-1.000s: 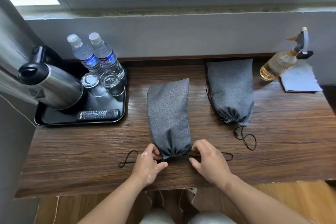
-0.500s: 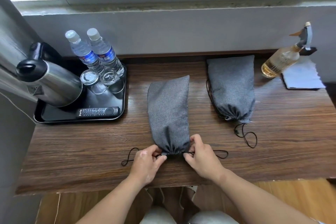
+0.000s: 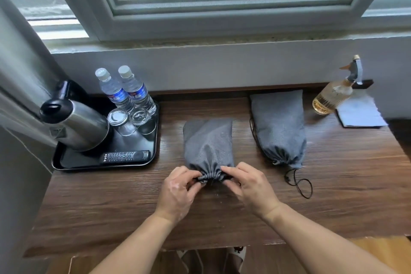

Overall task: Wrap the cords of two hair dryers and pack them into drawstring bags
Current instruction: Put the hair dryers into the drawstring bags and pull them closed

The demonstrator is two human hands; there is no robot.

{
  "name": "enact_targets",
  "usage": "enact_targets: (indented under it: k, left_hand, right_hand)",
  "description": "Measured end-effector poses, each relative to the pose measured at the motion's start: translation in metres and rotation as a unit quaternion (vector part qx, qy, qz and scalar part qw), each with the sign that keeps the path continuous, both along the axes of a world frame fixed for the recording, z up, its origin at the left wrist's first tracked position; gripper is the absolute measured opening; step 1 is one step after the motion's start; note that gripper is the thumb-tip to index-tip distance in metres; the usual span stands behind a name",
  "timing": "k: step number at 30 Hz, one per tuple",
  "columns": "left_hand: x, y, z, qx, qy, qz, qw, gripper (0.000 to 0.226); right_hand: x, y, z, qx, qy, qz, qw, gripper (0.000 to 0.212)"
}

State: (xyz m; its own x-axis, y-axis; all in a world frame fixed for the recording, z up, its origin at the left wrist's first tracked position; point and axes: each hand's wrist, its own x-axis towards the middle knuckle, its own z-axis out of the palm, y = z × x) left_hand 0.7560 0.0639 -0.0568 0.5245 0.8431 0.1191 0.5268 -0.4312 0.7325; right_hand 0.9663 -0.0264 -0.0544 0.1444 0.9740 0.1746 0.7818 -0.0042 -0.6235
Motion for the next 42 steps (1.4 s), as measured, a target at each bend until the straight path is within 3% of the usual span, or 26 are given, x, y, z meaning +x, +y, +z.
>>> enact_targets:
  k: [6, 11, 18, 22, 25, 35, 42]
  left_hand:
    - [0.015, 0.035, 0.034, -0.007, -0.060, 0.020, 0.998, 0.032]
    - [0.027, 0.060, 0.069, 0.071, -0.090, 0.018, 0.993, 0.025]
    - [0.031, 0.072, 0.101, -0.093, -0.138, -0.032, 0.986, 0.012]
    - [0.034, 0.071, 0.118, -0.135, -0.161, -0.059, 0.976, 0.007]
    - [0.035, 0.067, 0.130, -0.138, -0.143, -0.058, 0.978, 0.011]
    - [0.030, 0.066, 0.110, -0.314, -0.184, -0.040, 0.930, 0.008]
    - [0.050, 0.100, 0.091, -0.339, -0.187, -0.006, 0.922, 0.009]
  right_hand:
    - [0.015, 0.031, 0.039, 0.049, -0.016, -0.021, 0.998, 0.021]
    - [0.024, 0.055, 0.074, 0.050, 0.014, -0.030, 0.998, 0.018]
    - [0.036, 0.068, 0.108, 0.048, 0.050, -0.027, 0.997, 0.008]
    - [0.036, 0.067, 0.117, 0.065, 0.114, -0.016, 0.991, 0.007]
    - [0.033, 0.062, 0.127, 0.023, 0.198, -0.014, 0.980, 0.005]
    - [0.020, 0.057, 0.102, -0.032, 0.206, -0.018, 0.978, 0.013]
    - [0.037, 0.098, 0.088, -0.062, 0.229, -0.060, 0.970, 0.011]
